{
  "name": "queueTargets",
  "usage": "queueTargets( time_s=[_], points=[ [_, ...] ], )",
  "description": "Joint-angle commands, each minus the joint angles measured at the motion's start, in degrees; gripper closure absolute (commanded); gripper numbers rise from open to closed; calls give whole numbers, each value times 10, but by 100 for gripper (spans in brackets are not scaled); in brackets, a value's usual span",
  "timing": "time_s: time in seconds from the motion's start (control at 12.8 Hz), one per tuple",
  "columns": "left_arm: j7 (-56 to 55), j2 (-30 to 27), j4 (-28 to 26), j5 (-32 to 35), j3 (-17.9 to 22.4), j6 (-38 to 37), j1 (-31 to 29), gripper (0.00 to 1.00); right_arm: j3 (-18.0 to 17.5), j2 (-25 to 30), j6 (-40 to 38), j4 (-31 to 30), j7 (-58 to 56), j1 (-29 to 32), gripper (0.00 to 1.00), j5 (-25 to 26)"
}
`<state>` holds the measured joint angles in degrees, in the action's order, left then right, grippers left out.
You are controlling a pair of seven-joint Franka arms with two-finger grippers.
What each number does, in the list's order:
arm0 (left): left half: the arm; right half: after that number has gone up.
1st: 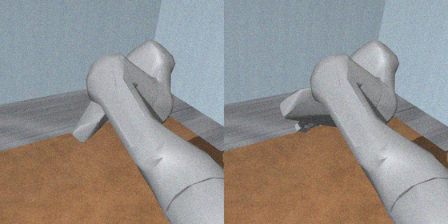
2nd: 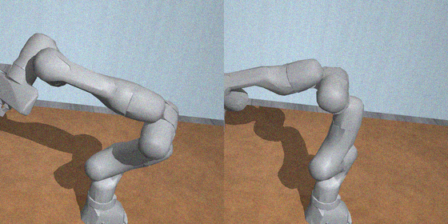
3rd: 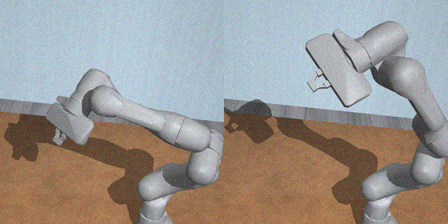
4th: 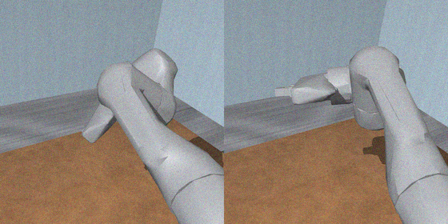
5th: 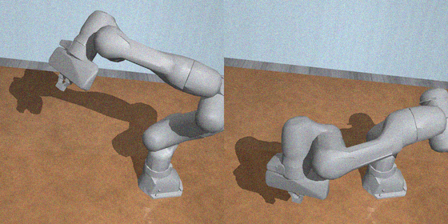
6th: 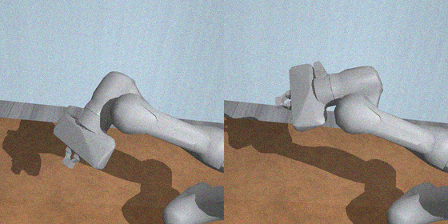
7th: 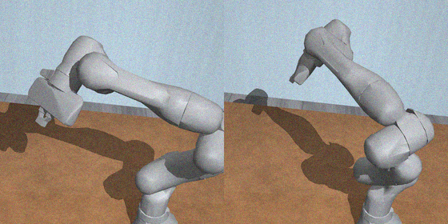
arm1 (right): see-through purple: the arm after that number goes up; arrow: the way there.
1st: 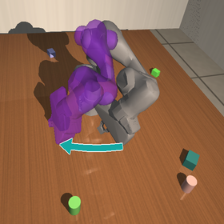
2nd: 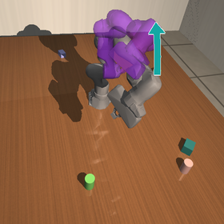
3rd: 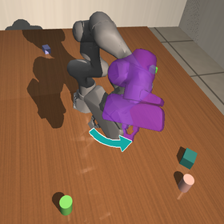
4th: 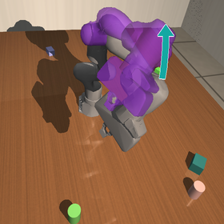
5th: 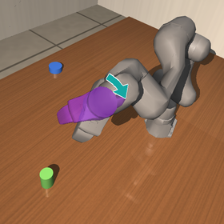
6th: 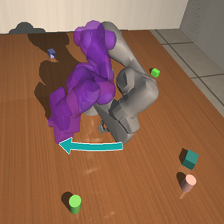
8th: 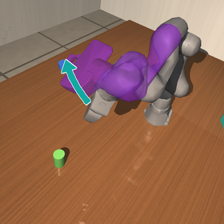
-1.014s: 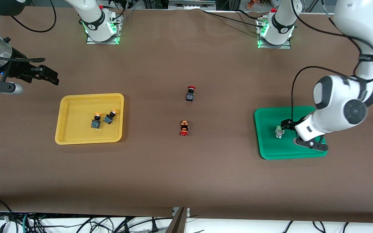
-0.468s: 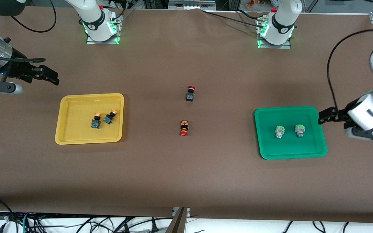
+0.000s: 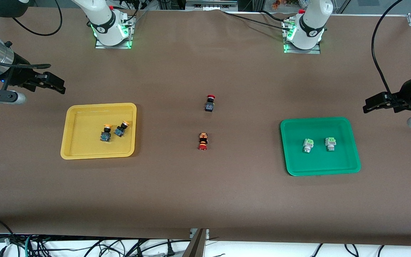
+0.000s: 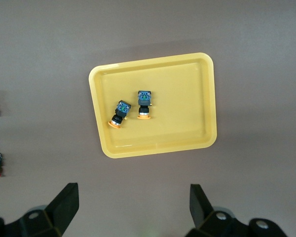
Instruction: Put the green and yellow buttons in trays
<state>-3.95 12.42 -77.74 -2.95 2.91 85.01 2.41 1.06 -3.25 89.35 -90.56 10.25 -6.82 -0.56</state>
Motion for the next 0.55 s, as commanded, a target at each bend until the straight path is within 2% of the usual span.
queueTargets(
  time_s=[0.0,0.47],
  points=[
    [-15,1,5,7,1,-12,5,0,-6,-4,-8,14,0,6,1,7],
    [-15,9,15,4,2,-23,6,0,-6,-4,-8,14,0,6,1,7]
  ],
)
